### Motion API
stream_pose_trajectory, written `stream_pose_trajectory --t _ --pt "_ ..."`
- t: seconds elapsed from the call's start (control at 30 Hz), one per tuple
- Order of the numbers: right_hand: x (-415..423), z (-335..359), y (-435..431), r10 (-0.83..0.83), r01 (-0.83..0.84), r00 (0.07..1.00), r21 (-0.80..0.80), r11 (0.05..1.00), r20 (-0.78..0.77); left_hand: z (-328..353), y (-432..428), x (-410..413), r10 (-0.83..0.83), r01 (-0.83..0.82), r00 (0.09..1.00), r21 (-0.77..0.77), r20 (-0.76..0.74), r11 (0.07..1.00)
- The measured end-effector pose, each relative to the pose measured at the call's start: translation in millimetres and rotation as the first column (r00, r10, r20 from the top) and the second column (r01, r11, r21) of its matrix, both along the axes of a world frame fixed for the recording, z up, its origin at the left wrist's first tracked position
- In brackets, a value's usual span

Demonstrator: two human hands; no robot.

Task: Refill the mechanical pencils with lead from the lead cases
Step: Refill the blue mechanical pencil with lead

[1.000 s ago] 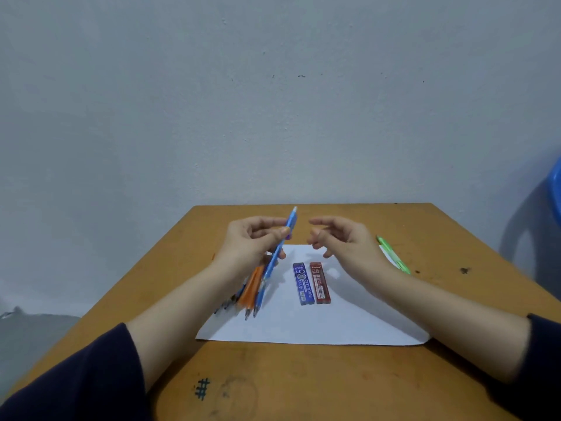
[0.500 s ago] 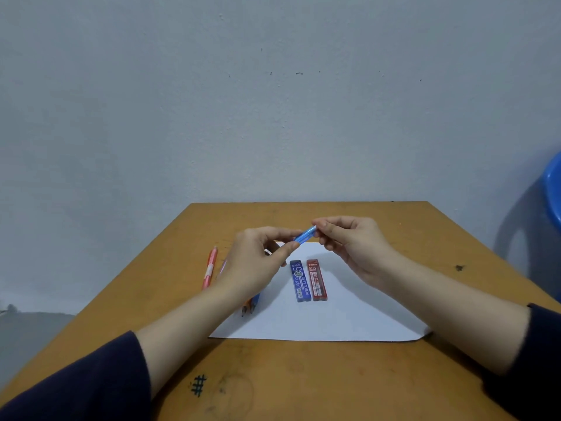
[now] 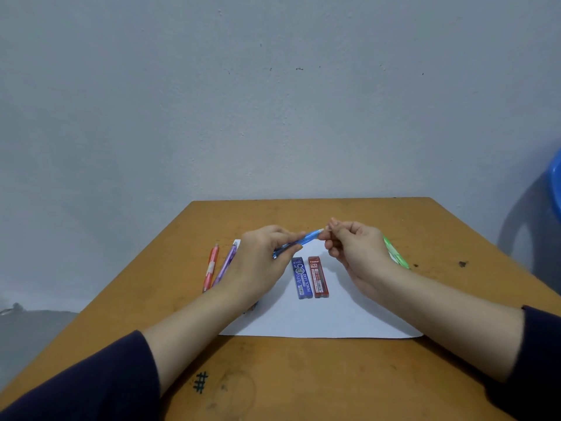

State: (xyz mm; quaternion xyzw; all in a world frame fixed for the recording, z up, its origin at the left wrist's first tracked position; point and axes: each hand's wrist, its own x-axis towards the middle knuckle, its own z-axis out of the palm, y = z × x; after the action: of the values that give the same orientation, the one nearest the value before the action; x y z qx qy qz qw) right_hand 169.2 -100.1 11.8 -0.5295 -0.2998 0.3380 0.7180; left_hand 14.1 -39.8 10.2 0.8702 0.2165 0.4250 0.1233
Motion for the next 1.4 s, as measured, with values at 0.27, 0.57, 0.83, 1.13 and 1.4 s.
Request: stream_pose_trajectory --t 0.27,0.57,0.83,1.13,1.4 --pt "22.6 2.0 -3.1 0.222 0.115 0.649 -0.382 0.917 0.728 1.5 5.4 -4.0 0.031 -0.034 0.999 -0.076 -0.042 0.997" --pt "18.8 -0.7 -3.2 0.279 0.207 0.401 -0.383 0.900 0.872 2.1 12.2 -5.3 0.056 -0.073 0.994 -0.176 -0.097 0.982" --pt "17.0 6.5 -5.4 0.193 0.112 0.513 -0.289 0.951 0.837 4.4 9.5 -6.5 0.042 -0.071 0.984 -0.166 -0.176 0.984" --pt "11.9 11.8 -8.3 0.098 0.043 0.673 -0.171 0.984 0.733 2.9 9.9 -5.9 0.007 -0.032 0.990 -0.173 -0.141 0.984" --pt "15.7 9.3 -6.0 0.032 0.060 0.773 -0.124 0.991 0.634 3.3 8.9 -5.9 0.005 -0.029 0.990 -0.176 -0.140 0.984"
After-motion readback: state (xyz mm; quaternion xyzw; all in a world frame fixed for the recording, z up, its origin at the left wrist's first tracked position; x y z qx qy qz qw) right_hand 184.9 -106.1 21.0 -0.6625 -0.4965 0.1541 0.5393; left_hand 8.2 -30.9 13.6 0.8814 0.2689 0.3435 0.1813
